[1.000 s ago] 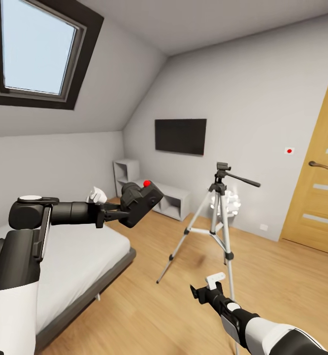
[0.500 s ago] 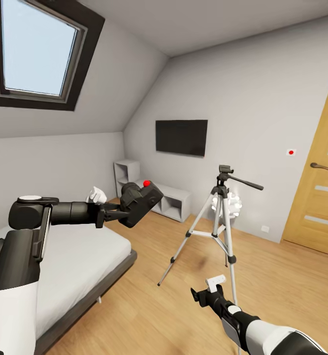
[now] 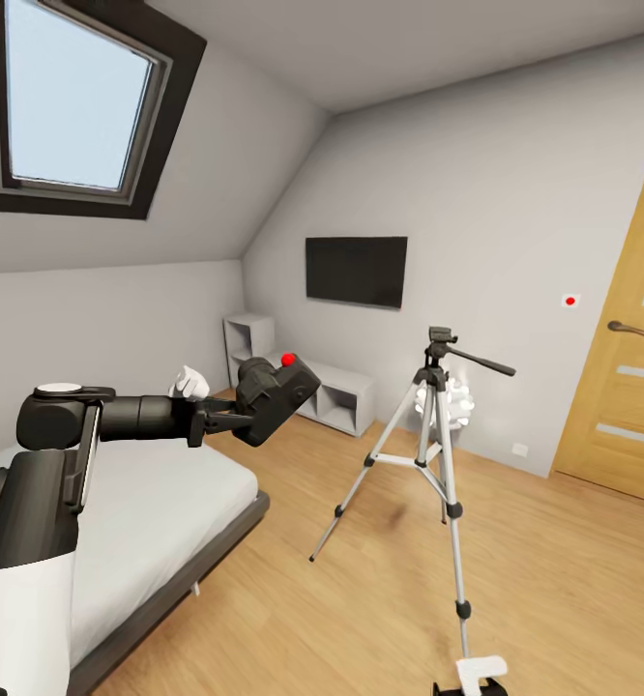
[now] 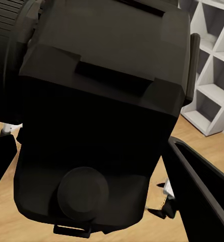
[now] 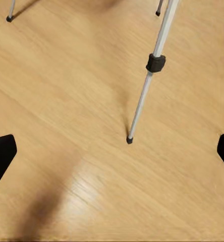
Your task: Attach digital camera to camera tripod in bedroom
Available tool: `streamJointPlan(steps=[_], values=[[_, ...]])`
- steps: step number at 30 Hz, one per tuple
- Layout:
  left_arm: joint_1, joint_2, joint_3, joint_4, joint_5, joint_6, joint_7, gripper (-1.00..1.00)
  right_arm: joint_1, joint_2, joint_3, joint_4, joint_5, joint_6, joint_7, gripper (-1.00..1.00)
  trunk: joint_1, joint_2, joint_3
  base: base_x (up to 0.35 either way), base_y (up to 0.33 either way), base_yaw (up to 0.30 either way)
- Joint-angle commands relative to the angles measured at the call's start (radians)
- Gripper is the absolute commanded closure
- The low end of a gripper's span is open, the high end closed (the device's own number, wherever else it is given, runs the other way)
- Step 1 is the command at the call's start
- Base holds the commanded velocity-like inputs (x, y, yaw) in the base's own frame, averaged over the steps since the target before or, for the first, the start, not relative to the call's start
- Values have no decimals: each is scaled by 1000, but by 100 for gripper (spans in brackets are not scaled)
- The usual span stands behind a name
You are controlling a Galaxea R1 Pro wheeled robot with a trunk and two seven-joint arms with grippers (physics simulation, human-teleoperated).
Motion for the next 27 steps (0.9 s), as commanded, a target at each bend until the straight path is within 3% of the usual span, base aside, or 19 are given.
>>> streamJointPlan(steps=[1,6,16,20,22,23,24,25,27], values=[[-1,0,1,-1,-10,10,-11,100,12,-8,9,4,-7,6,-5,-100,-3,5,1,0,0,0],[-1,1,1,-1,-10,10,-11,100,72,-43,9,4,-7,55,0,-100,-23,40,17,0,0,0],[-1,3,1,-1,-10,10,-11,100,140,-121,9,5,-9,70,37,-100,-61,110,48,0,0,0],[-1,3,1,-1,-10,10,-11,100,170,-135,9,6,-9,71,41,-100,-76,138,61,0,0,0],[-1,3,2,-1,-10,10,-11,100,203,-138,8,6,-9,71,42,-100,-84,152,67,0,0,0],[-1,3,1,-1,-10,10,-11,100,261,-139,7,6,-10,70,44,-100,-88,159,70,0,0,0],[-1,3,1,-1,-10,10,-11,100,280,-140,6,6,-10,70,48,-100,-92,166,73,0,0,0],[-1,3,1,-1,-10,10,-11,100,335,-140,5,6,-10,71,105,-100,-95,173,76,0,0,0],[-1,3,0,-1,-10,10,-11,100,360,-140,4,6,-11,71,145,-100,-103,187,83,0,0,0]])
